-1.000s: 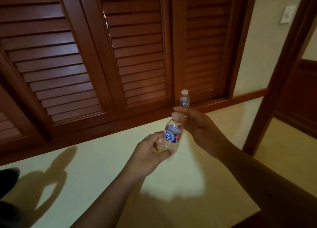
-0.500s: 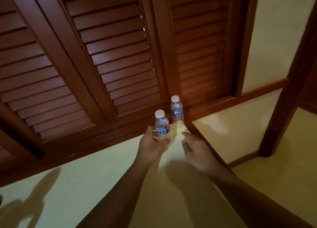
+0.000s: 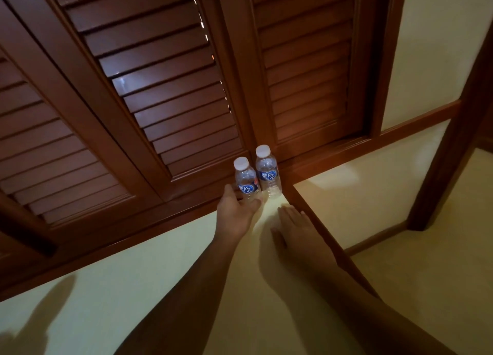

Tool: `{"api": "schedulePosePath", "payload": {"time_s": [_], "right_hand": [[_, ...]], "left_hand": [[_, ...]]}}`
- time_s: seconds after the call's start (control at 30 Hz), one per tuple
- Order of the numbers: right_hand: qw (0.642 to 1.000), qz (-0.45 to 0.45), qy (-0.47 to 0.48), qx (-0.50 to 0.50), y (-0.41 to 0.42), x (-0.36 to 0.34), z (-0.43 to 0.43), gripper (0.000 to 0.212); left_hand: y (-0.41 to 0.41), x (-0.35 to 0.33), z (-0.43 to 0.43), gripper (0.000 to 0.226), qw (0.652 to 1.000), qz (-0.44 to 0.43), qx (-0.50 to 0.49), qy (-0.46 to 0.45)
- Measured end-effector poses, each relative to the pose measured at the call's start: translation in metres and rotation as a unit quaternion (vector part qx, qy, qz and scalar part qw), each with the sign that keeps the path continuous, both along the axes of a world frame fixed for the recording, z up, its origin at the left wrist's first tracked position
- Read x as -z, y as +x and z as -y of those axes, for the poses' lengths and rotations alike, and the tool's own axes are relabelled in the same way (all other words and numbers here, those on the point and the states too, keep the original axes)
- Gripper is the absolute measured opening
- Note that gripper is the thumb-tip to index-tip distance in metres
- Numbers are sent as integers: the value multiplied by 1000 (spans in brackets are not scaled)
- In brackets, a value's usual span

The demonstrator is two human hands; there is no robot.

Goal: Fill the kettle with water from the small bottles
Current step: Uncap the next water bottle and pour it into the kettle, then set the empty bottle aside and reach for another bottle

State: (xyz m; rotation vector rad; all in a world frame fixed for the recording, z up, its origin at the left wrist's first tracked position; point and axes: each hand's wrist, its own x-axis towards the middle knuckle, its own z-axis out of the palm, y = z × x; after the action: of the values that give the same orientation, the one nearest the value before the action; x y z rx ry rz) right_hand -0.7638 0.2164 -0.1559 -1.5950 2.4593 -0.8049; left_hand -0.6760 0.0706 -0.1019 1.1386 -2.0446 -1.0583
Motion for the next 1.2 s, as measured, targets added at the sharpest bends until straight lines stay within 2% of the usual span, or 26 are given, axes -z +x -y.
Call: {"api": "schedulePosePath", "payload": {"time_s": [0.13,0.47,0.57,0.67,0.73,0.87,1.0,1.2], "right_hand": [[999,-30,39,-10,3,-2,-1,89],[998,-34,46,-10,6,-3,-2,88],[999,-30,35,-12,4,-1,-2,85],[999,-35,-1,-18,7,-1,-5,73],[999,-44,-17,-28,12,-6,-8,65],[996,-50,-36,-61,38,-23,-13,61],[989,-19,-58,-132,102,-41,-12,51],[958,25,-67,-277,220,-48,-3,49]], "left_hand": [[-3,2,4,45,1000,25,9,-10],[-8,10,11,45,999,46,12,-2],[-6,10,12,56,999,50,17,0],[10,6,5,71,999,45,17,2],[33,3,-5,71,999,38,15,-4],[104,-6,-38,45,999,7,28,-38],[193,-7,-65,46,997,38,16,-67],[336,4,-100,50,989,63,-95,-94]]}}
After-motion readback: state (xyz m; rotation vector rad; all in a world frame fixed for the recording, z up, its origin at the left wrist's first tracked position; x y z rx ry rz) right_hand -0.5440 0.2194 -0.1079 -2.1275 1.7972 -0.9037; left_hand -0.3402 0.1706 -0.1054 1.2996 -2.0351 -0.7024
